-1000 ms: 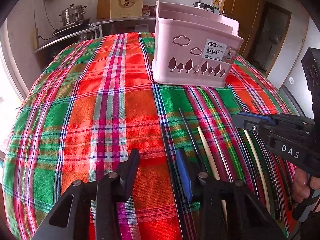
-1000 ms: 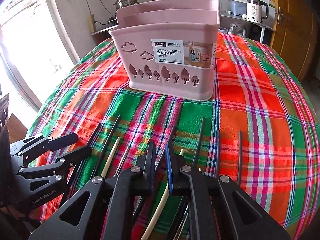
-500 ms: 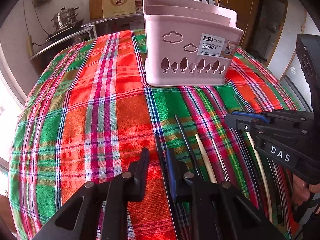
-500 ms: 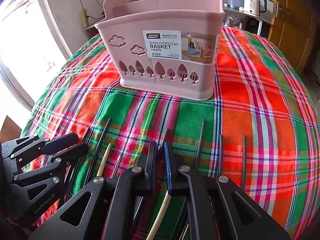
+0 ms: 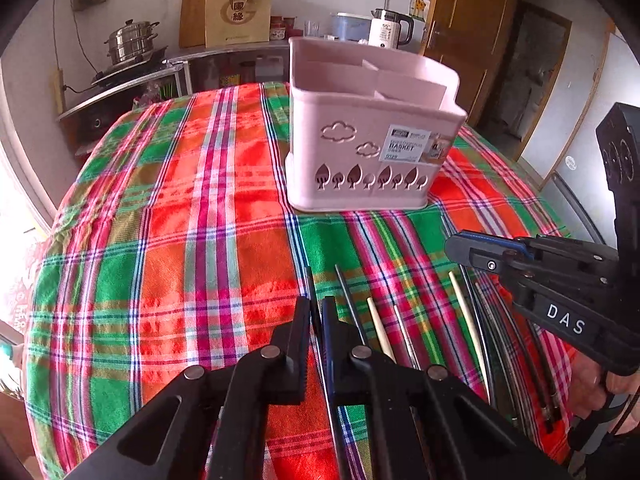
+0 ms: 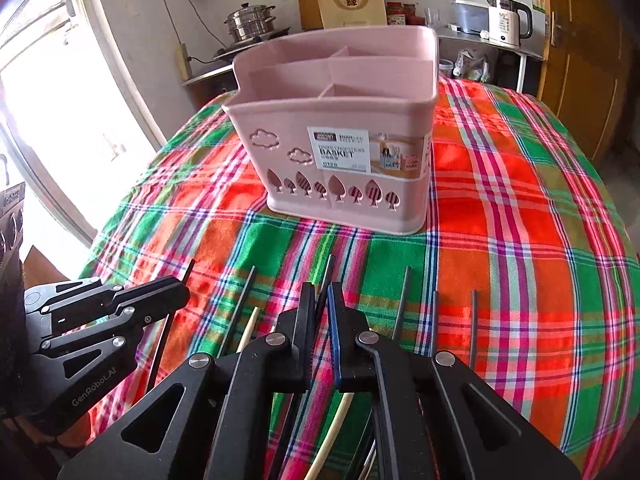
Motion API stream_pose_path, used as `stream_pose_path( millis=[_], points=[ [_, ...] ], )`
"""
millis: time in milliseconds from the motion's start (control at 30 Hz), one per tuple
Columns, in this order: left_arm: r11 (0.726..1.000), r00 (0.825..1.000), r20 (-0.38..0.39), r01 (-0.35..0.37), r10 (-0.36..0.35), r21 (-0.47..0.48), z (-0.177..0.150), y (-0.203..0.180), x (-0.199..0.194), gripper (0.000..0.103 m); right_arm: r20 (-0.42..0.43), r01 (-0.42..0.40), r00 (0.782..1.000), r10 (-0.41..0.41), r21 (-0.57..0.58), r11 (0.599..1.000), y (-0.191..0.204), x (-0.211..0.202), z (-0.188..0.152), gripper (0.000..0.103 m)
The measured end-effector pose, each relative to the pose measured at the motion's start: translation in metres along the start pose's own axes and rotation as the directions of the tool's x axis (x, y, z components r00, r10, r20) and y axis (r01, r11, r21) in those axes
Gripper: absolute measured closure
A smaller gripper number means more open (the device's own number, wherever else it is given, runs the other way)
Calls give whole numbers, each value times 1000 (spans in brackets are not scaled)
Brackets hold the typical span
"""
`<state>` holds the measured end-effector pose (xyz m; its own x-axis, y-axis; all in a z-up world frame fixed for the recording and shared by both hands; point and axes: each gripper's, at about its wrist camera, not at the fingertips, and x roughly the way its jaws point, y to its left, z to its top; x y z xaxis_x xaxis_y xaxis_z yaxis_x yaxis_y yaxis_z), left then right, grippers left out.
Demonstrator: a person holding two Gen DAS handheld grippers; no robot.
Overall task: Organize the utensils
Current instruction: 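Lift the left gripper's black chopstick into the pink basket while the right gripper carries its own there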
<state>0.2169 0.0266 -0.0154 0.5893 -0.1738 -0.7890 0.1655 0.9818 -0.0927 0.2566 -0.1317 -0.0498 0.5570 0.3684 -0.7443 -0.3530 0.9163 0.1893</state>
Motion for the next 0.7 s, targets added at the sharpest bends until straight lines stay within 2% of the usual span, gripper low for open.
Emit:
stream_pose_path(
  millis=[167,367,700],
  points=[
    [1000,996,90,10,-12,14,14,-3,-44,98,87,-28,996,29,-16,999,10,-38,12,98],
    [1000,983,185,4,-9,26,29,-5,-90,99,187,-54,980,63,-51,997,23,-82,18,99],
    [999,962,272,-8,-2,35,43,-7,-134,99,294,-47,953,71,-88,995,29,-123,24,99]
  ],
)
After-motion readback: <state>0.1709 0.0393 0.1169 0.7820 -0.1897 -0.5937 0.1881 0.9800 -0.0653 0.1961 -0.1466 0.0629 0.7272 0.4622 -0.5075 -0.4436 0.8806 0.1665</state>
